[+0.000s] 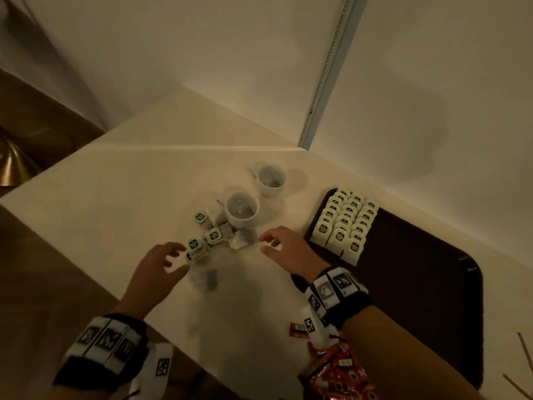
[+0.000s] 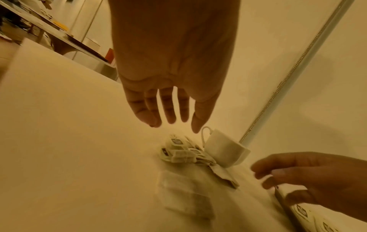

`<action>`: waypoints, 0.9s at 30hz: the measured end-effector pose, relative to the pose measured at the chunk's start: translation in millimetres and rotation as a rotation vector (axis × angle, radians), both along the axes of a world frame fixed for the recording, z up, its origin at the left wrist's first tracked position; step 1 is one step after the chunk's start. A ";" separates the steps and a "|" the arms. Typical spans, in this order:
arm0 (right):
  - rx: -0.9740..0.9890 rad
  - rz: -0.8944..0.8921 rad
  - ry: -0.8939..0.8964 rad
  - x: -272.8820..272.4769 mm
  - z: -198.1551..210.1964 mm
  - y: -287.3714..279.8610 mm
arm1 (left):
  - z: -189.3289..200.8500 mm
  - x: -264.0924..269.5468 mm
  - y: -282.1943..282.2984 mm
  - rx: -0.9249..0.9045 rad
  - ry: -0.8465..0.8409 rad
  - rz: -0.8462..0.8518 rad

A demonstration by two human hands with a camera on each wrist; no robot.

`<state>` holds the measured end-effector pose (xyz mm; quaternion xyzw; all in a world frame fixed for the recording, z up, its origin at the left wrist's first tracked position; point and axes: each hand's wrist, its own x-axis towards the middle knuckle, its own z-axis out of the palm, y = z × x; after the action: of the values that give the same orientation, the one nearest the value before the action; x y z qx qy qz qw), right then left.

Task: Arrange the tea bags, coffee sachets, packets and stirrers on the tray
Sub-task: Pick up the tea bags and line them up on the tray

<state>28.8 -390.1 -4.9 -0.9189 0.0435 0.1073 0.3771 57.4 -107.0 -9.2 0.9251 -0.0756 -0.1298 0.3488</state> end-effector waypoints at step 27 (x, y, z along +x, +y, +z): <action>-0.301 0.063 0.231 5.6 -34.0 36.8 | 14.4 45.6 -32.1 -1.099 0.632 0.394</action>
<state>34.4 -353.3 -38.9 -0.9474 0.0732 0.2161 0.2245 103.0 -139.1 5.1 0.5266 0.1455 -0.2713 0.7924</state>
